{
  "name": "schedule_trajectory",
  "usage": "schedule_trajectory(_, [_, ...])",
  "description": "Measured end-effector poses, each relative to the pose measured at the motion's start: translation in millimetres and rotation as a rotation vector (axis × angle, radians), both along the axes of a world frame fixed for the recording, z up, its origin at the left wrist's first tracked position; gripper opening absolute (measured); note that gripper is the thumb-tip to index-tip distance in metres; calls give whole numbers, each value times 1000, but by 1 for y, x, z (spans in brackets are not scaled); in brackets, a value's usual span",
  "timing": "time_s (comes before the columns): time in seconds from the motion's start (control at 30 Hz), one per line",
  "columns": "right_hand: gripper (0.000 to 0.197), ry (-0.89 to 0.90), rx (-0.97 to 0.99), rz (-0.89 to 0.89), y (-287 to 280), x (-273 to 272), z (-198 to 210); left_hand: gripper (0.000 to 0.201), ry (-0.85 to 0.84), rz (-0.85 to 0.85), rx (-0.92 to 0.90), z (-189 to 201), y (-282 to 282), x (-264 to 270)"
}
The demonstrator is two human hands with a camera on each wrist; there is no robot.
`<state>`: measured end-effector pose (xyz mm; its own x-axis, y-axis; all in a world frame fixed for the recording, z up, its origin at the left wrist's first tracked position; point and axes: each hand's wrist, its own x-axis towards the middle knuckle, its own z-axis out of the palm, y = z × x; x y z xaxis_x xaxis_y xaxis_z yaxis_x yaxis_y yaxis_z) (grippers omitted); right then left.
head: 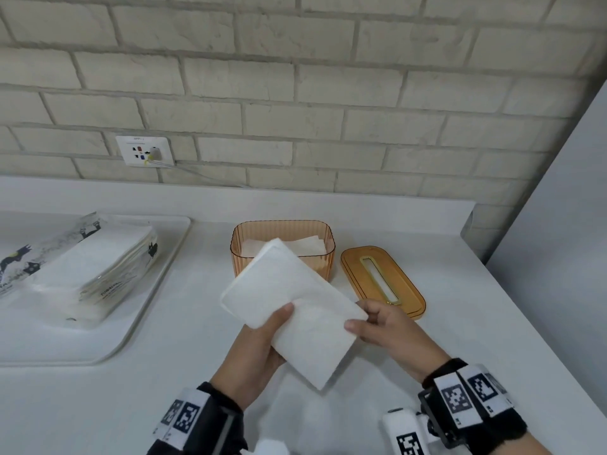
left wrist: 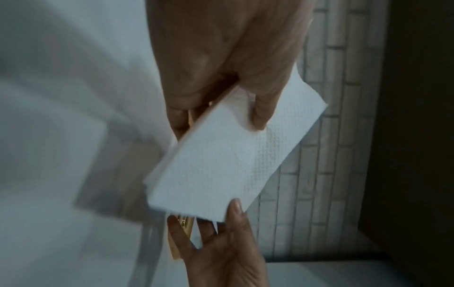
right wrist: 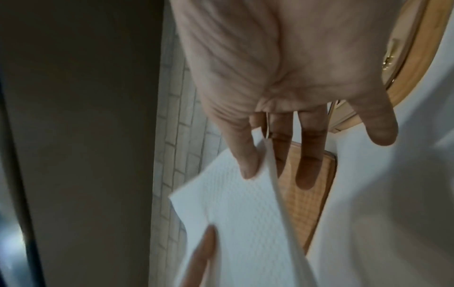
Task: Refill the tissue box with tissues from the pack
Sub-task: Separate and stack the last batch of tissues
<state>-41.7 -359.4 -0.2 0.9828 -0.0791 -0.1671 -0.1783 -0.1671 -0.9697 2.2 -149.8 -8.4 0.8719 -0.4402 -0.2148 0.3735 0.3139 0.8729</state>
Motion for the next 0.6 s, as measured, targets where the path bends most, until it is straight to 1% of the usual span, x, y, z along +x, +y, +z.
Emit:
schedule_trajectory(0.07, [19,2,79,-66,-6,1,3,44,39,-8,-7,-3,11,5])
schedule_trajectory(0.13, [20,-18,159,-109,-9,2,6,60,35,-70,59,-6,23,13])
schedule_trajectory(0.2, [18,-62,207,-138,-7,4,9,67,-13,-151,167,-4,31,20])
schedule_trajectory(0.27, [18,-131,231,-157,-3,7,13,65,-121,-185,301,1,33,25])
schedule_trajectory(0.33, [21,-192,200,-155,0,9,17,63,-242,-183,415,8,33,28])
schedule_trajectory(0.37, [14,-215,165,-154,2,9,18,63,-273,-176,451,11,33,30])
schedule_trajectory(0.4, [5,-237,133,-154,2,9,20,63,-276,-167,476,13,34,33])
schedule_trajectory(0.47, [13,-263,44,-167,1,8,18,63,-258,-157,499,13,36,37])
schedule_trajectory(0.6, [10,-253,-38,-136,2,6,14,53,-239,-219,485,11,31,34])
